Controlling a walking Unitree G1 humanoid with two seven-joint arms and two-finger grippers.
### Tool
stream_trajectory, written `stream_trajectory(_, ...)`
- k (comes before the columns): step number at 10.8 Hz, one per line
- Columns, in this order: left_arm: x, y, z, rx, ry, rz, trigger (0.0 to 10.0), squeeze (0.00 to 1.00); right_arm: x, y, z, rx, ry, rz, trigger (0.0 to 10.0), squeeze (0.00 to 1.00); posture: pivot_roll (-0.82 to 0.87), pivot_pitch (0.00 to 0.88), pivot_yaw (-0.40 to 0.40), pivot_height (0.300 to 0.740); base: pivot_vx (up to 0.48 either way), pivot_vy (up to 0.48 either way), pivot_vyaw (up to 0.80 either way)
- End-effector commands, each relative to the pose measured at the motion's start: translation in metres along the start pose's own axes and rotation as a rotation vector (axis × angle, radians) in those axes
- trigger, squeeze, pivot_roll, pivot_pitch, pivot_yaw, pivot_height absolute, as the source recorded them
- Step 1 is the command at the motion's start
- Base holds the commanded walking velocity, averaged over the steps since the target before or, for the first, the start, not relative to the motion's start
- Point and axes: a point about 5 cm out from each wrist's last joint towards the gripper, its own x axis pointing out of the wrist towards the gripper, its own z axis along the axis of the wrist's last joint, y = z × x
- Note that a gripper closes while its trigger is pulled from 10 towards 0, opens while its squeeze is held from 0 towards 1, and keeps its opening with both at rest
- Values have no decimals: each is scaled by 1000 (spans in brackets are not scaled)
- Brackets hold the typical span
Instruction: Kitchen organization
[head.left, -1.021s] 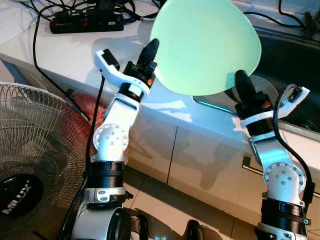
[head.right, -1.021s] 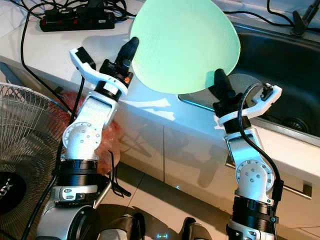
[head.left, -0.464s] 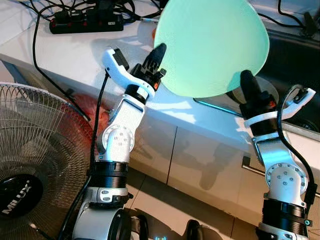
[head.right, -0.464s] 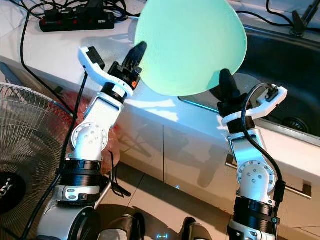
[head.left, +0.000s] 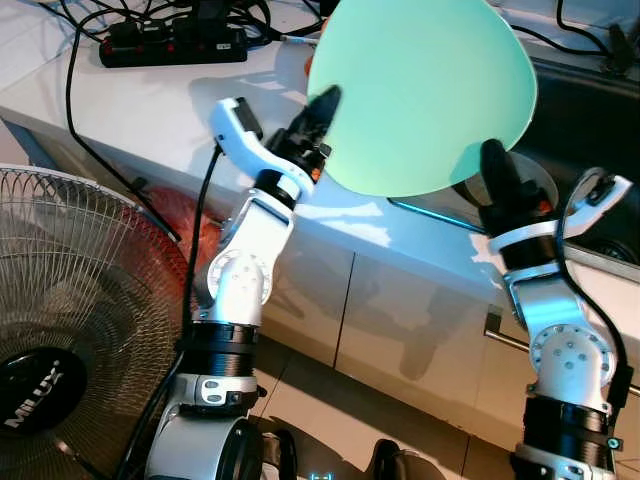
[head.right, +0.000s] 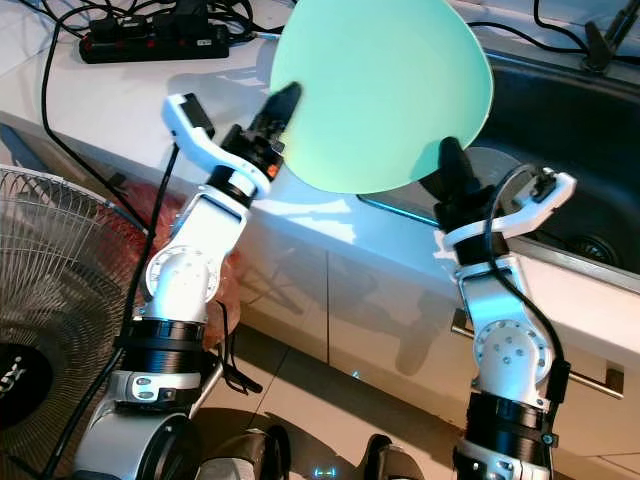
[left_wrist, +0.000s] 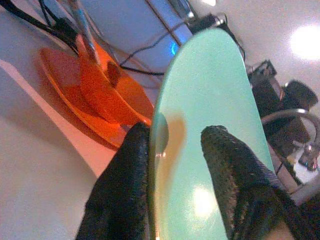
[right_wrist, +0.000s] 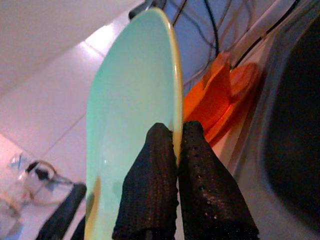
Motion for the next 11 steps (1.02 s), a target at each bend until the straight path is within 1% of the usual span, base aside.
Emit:
stream_trajectory(1,7,-25,-9,-5,20,-89,10000,0,1,1,8,-2,-42,-5,10000,0,10,182,19,740,0,0,0)
stream_trajectory(4,4,-20,-13,16,39,-82,10000,0,1,-15,53,13,-226,-89,10000,0,8,183,20,740,0,0,0)
stream_trajectory(5,3,-19,-14,21,45,-79,10000,0,-3,-24,73,46,-326,-142,10000,0,11,186,20,740,0,0,0)
stream_trajectory(6,3,-18,-14,25,47,-77,10000,0,-6,-30,82,11,-353,-176,10000,0,13,187,22,740,0,0,0)
stream_trajectory(8,2,-17,-13,28,46,-78,10000,0,-9,-36,93,-2,-403,-225,10000,0,14,186,25,740,0,0,0)
stream_trajectory(9,2,-17,-13,31,46,-79,10000,0,-9,-39,95,-42,-404,-250,10000,0,14,185,25,740,0,0,0)
stream_trajectory(10,2,-17,-13,38,47,-80,10000,0,-9,-43,95,-149,-377,-300,10000,0,15,185,26,740,0,0,0)
stream_trajectory(11,1,-17,-14,50,52,-81,10000,0,-10,-48,94,-192,-369,-343,10000,0,17,185,25,740,0,0,0)
